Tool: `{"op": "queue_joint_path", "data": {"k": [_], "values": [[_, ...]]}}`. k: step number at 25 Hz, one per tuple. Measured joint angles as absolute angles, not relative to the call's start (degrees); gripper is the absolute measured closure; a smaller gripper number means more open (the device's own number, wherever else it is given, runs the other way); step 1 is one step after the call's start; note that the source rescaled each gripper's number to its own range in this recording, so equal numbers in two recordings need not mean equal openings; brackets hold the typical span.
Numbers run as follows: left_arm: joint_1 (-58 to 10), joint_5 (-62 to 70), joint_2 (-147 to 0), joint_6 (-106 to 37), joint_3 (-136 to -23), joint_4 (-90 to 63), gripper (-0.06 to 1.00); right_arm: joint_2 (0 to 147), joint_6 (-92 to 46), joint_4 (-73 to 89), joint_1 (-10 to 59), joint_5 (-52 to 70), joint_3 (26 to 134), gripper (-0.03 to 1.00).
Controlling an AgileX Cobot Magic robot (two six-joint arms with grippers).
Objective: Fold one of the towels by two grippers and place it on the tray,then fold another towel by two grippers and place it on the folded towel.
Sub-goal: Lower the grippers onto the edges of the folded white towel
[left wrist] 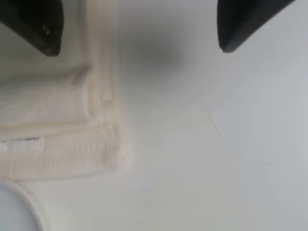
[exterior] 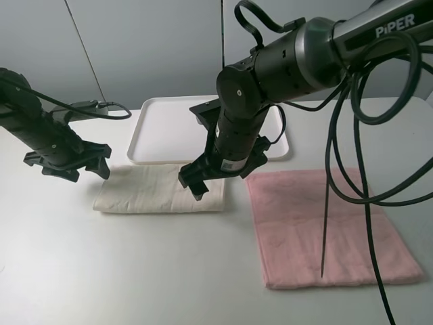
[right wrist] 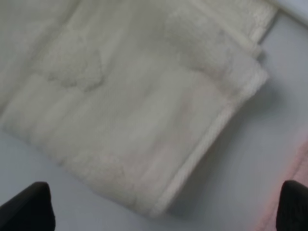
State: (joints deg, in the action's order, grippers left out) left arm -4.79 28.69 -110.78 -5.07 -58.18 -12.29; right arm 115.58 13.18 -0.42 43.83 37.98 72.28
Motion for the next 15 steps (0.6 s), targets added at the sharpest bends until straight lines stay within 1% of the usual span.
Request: {"op": "queue_joint_path", "data": {"k": [6, 15], "values": [[-5.9, 28.9, -113.4, -3.0, -58.5, -9.9, 0.1, 115.6, 12.5, -0.4, 43.8, 38.0, 72.3, -0.03], [-6.4, 32.1, -115.8, 9.0, -59.6, -2.1, 0.1, 115.6, 12.2, -0.4, 43.8, 37.9, 72.3, -0.03]]}}
